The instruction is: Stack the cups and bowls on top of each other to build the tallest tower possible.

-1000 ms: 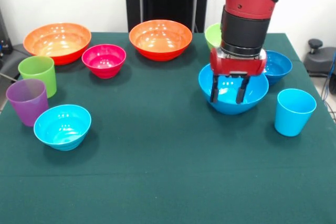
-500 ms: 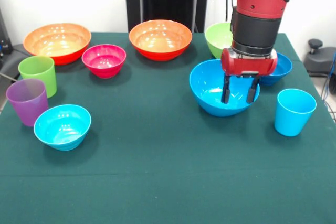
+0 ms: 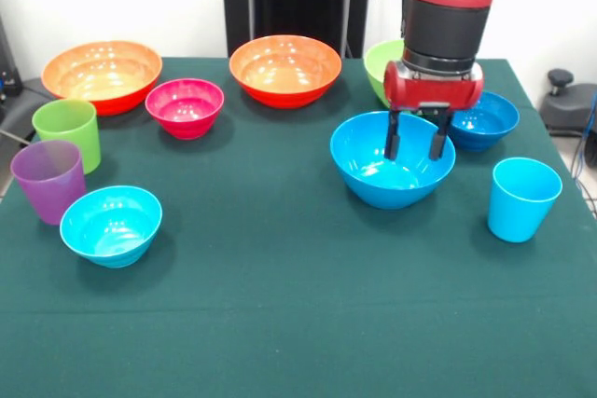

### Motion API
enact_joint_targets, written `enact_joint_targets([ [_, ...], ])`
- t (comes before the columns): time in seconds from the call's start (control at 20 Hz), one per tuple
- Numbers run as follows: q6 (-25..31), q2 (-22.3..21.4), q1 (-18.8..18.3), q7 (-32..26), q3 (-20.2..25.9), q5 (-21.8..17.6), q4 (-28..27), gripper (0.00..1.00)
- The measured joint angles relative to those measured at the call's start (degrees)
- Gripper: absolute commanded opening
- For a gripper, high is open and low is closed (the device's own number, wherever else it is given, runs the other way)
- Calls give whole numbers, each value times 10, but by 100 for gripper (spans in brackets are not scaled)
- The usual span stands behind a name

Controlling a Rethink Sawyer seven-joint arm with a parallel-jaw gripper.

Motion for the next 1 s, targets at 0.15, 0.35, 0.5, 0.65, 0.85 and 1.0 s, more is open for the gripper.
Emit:
enact_joint_targets([
  [0.15, 0, -7, -6, 0, 2, 0, 11, 100],
  [0.35, 0, -8, -13, 0, 5, 0, 20, 100],
  [0.5, 0, -8, -14, 0, 5, 0, 22, 100],
  [0.65, 0, -4, -13, 0, 5, -1, 22, 100],
  [0.85, -2, 6, -13, 0, 5, -9, 23, 100],
  [1.0, -16, 20, -13, 0, 5, -24, 25, 100],
])
